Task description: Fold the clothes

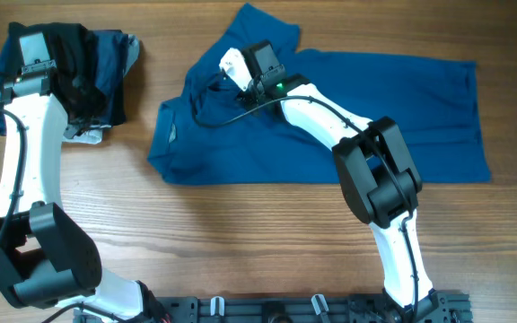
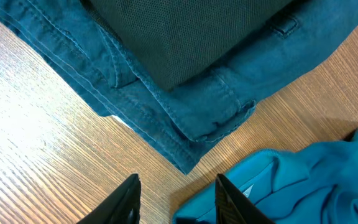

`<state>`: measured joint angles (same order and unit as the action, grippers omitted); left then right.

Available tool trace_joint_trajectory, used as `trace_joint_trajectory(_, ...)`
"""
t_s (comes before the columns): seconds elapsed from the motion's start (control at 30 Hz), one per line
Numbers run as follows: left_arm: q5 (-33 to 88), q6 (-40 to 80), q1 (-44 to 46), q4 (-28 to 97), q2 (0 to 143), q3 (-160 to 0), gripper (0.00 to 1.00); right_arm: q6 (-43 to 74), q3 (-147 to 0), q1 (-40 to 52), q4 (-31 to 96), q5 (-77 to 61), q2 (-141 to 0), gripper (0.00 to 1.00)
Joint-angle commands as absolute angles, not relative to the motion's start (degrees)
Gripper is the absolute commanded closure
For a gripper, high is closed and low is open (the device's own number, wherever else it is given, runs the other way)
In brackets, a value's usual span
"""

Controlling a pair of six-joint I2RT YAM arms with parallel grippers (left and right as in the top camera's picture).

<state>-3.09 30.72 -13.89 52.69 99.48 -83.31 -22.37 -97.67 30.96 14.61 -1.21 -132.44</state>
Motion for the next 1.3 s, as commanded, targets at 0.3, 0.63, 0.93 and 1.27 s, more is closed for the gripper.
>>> trace_joint_trajectory(0.3, -2.81, 30.85, -14.00, 52.93, 100.05, -83.68, 0.61, -19.49, -105.97, 31.22, 31.14, -16.84, -131.94, 0.94)
trace_joint_trajectory(0.63, -2.81, 30.85, -14.00, 52.84, 100.05, -83.68, 0.61, -19.29, -105.36, 32.10, 30.74, -21.61, -137.67, 0.94)
trace_joint_trajectory(0.93, -2.79, 30.87, -14.00, 52.69, 100.05, -83.68, 0.62, -18.90, -105.36, 32.56, 25.56, -16.36, -139.41, 0.95)
trace_joint_trajectory(1.27, -2.81, 30.85, -14.00, 52.73, 100.05, -83.68, 0.61, -15.90, -105.36, 32.27, 18.98, -7.53, -141.86, 0.95)
